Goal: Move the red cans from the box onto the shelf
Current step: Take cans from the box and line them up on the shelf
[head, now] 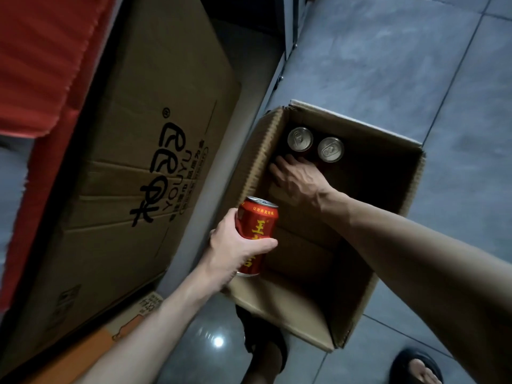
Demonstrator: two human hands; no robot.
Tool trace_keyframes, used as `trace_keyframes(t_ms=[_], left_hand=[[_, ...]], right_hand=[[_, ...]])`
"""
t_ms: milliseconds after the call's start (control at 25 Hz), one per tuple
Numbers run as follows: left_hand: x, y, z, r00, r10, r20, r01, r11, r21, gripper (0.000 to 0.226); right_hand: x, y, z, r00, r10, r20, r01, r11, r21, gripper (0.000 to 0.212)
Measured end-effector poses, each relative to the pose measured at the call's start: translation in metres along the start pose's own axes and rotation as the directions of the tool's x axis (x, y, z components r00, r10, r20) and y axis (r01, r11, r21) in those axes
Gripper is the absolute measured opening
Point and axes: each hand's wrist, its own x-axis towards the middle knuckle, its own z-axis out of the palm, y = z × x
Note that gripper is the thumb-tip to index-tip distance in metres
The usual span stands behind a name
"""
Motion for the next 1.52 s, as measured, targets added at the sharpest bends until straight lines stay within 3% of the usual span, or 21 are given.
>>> trace_keyframes(t_ms=[160, 280, 400, 480, 640, 760, 880, 1120, 1280, 1360, 1440, 1520], left_hand=[[-0.008, 0.007, 0.004, 0.999, -0.034, -0.022, 0.032, 0.996, -0.082, 0.062], [-0.030, 0.020, 0.001, 0.998, -0.051, 0.047, 0.055, 0.994, -0.097, 0.059], [-0.073, 0.052, -0.008, 0.985, -0.011, 0.170, 0.032, 0.993, -0.116, 0.063], [-0.111, 0.082, -0.019, 0.971, 0.036, 0.237, 0.006, 0.984, -0.177, 0.065], [-0.203, 0.160, -0.055, 0.923, 0.121, 0.366, -0.004, 0.952, -0.307, 0.062], [-0.305, 0.233, -0.097, 0.898, 0.236, 0.372, -0.069, 0.909, -0.410, 0.052], [-0.421, 0.297, -0.139, 0.910, 0.303, 0.284, -0.117, 0.844, -0.524, 0.047], [-0.617, 0.343, -0.222, 0.912, 0.392, 0.120, -0.211, 0.699, -0.683, 0.035], [-0.706, 0.326, -0.263, 0.915, 0.403, 0.015, -0.257, 0.611, -0.749, 0.042], [-0.741, 0.305, -0.279, 0.935, 0.344, -0.083, -0.283, 0.585, -0.760, 0.066], [-0.766, 0.276, -0.291, 0.943, 0.276, -0.188, -0.312, 0.530, -0.788, 0.082], [-0.784, 0.244, -0.303, 0.930, 0.234, -0.284, -0.363, 0.459, -0.811, 0.075]], right_hand=[[-0.013, -0.012, -0.001, 0.998, 0.035, -0.056, -0.030, 0.996, 0.086, 0.036], [-0.058, -0.012, -0.026, 0.984, 0.163, -0.072, -0.121, 0.908, 0.400, 0.059], [-0.126, -0.007, -0.082, 0.925, 0.379, -0.012, -0.239, 0.607, 0.758, 0.080], [-0.174, -0.004, -0.131, 0.871, 0.491, 0.021, -0.233, 0.374, 0.898, 0.074], [-0.265, 0.003, -0.248, 0.821, 0.570, -0.004, -0.121, 0.180, 0.976, 0.050], [-0.322, -0.007, -0.374, 0.846, 0.530, -0.063, -0.023, 0.155, 0.988, 0.047], [-0.374, -0.035, -0.504, 0.889, 0.430, -0.155, 0.091, 0.166, 0.982, 0.048], [-0.448, -0.118, -0.683, 0.924, 0.245, -0.294, 0.248, 0.203, 0.947, 0.062], [-0.480, -0.184, -0.749, 0.944, 0.063, -0.325, 0.306, 0.202, 0.930, 0.066], [-0.489, -0.223, -0.765, 0.952, -0.036, -0.304, 0.305, 0.199, 0.931, 0.069], [-0.492, -0.266, -0.769, 0.954, -0.061, -0.294, 0.301, 0.165, 0.939, 0.071], [-0.489, -0.309, -0.764, 0.963, -0.041, -0.266, 0.269, 0.104, 0.957, 0.083]])
